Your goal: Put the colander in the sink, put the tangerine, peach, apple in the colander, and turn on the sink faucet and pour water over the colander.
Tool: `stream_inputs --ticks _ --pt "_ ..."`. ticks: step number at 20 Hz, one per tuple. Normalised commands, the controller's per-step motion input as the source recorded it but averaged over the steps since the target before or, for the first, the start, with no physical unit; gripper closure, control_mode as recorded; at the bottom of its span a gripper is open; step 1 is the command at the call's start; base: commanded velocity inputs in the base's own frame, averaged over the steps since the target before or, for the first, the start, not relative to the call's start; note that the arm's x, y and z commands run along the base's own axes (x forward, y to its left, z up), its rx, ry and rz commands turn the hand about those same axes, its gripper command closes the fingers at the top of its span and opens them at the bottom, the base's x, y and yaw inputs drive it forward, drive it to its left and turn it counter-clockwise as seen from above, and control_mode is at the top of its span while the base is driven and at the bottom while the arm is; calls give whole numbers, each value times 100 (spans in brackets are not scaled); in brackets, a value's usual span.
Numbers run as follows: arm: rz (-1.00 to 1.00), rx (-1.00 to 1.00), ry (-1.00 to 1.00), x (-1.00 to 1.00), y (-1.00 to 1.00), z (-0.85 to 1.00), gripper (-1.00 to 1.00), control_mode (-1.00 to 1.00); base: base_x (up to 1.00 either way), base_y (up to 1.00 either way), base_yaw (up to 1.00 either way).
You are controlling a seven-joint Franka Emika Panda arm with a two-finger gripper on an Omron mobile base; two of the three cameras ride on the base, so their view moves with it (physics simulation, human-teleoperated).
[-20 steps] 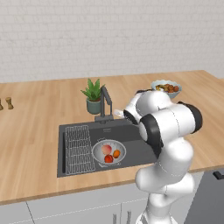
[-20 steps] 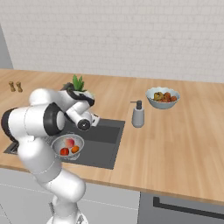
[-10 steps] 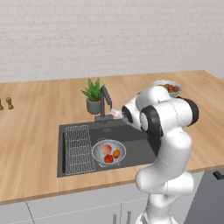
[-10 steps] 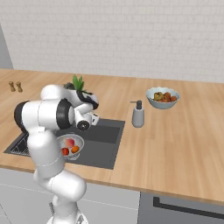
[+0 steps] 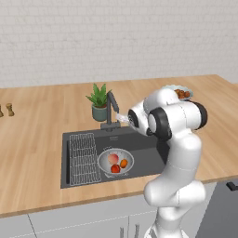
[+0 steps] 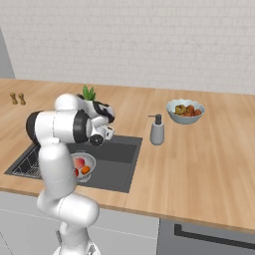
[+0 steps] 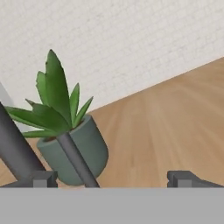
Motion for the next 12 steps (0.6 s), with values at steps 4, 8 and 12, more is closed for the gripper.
stream_inputs --ticks 4,8,12 --pt "0 0 0 29 5 -4 -100 -100 0 0 0" --pt "0 0 0 17 22 -7 -100 -100 0 0 0" --pt "0 -1 0 13 33 -3 -100 -100 0 0 0"
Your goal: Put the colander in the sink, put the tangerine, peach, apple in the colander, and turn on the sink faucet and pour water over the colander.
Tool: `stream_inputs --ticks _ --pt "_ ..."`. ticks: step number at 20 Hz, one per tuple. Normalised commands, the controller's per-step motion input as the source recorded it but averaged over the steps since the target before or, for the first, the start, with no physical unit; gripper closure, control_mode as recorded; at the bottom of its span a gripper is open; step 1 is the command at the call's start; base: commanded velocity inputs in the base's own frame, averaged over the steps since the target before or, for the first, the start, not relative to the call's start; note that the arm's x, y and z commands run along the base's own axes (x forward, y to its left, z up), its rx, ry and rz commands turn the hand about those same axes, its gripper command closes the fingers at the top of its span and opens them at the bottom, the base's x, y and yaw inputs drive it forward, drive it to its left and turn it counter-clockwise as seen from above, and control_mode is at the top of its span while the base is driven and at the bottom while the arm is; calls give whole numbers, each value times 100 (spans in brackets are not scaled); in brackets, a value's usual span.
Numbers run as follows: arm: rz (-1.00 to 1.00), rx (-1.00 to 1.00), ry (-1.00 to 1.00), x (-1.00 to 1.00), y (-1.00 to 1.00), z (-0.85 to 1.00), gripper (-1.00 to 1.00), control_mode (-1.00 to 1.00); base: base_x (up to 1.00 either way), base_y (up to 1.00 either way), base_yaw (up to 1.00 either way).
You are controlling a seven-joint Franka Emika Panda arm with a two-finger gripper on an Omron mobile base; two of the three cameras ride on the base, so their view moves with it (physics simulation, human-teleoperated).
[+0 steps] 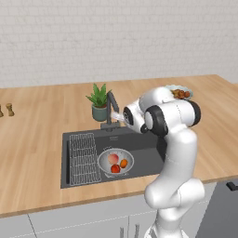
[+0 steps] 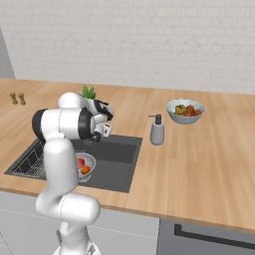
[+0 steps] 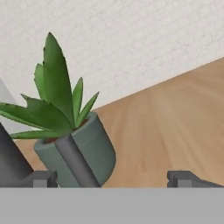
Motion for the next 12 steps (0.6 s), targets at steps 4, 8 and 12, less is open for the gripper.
stream_inputs --ticks 4,8,12 --pt "0 0 0 17 16 -1 -100 -100 0 0 0" --pt "0 0 0 21 1 0 -100 -100 0 0 0" --pt "0 0 0 18 0 0 -100 -100 0 0 0"
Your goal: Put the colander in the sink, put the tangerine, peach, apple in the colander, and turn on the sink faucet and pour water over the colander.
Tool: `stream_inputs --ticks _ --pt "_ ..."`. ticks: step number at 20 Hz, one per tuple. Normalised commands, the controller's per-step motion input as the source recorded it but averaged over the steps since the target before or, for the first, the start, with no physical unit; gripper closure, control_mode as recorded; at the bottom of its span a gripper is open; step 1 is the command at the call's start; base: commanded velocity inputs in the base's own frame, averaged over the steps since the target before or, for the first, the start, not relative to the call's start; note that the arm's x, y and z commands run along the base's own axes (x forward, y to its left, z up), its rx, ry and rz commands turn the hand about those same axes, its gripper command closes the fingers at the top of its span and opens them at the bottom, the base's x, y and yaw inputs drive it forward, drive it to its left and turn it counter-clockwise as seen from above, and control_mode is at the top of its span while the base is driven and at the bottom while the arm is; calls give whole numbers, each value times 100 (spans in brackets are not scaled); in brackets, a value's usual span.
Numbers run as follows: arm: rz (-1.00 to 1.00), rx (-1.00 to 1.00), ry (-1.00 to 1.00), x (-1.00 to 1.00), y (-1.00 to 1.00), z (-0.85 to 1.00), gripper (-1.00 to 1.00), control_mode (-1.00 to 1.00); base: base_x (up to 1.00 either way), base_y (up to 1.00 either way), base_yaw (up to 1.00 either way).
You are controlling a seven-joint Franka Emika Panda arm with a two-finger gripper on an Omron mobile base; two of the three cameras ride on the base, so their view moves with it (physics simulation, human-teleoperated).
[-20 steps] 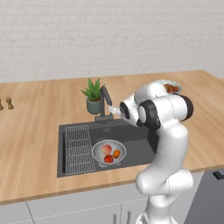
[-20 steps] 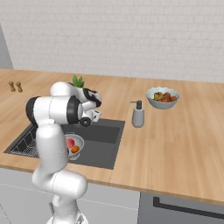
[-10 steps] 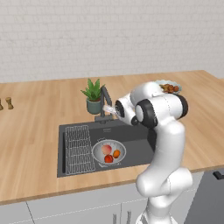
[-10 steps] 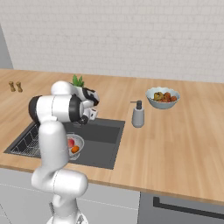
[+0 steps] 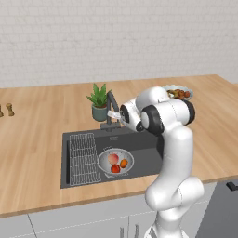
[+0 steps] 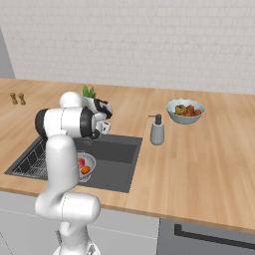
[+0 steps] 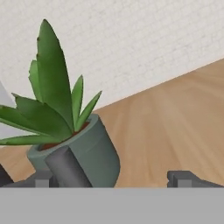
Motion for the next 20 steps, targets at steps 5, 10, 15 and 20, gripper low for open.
stream_inputs --ticks 5,10,15,20 --pt "0 0 0 4 0 0 -100 -100 0 0 0" --pt "0 0 0 -7 -25 0 -100 -100 0 0 0" --pt "0 0 0 -9 -47 0 -100 -100 0 0 0" --pt "0 0 0 -16 -65 0 -100 -100 0 0 0"
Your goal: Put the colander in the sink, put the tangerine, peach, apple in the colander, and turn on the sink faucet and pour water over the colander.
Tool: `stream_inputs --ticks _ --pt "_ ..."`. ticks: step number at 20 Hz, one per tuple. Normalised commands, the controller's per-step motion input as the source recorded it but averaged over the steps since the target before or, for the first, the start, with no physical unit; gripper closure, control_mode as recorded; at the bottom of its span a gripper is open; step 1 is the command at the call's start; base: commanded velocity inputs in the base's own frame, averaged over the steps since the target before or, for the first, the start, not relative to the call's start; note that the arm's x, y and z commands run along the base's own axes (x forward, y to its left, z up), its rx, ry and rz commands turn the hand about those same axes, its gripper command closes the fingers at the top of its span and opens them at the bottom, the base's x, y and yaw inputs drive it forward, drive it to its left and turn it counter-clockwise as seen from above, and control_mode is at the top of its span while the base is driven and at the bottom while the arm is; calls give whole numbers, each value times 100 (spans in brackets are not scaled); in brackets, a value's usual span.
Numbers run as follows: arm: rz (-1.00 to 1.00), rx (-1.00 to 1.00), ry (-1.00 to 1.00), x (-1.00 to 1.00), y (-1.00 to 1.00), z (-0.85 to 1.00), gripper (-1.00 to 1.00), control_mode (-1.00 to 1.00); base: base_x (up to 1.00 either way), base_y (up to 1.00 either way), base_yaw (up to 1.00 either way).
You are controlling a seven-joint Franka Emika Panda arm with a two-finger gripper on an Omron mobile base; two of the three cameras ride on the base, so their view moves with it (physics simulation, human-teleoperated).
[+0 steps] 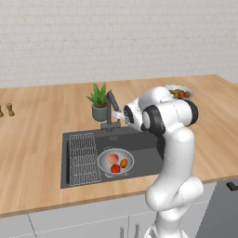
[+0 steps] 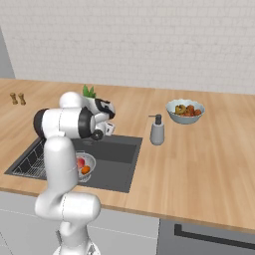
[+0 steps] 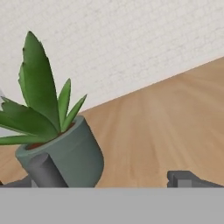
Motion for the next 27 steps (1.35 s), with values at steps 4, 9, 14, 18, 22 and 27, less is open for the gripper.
stream_inputs --ticks 4,9,14,18,22,27 --pt "0 0 0 -7 -67 0 -100 -100 0 0 0" --pt "0 0 0 0 -57 0 -100 -100 0 0 0" --pt "0 0 0 0 -46 0 -100 -100 0 0 0" --pt "0 0 0 0 -34 0 -100 -100 0 0 0" --pt "0 0 0 0 -23 0 -100 -100 0 0 0" --pt "0 0 0 0 -6 0 -100 -100 0 0 0"
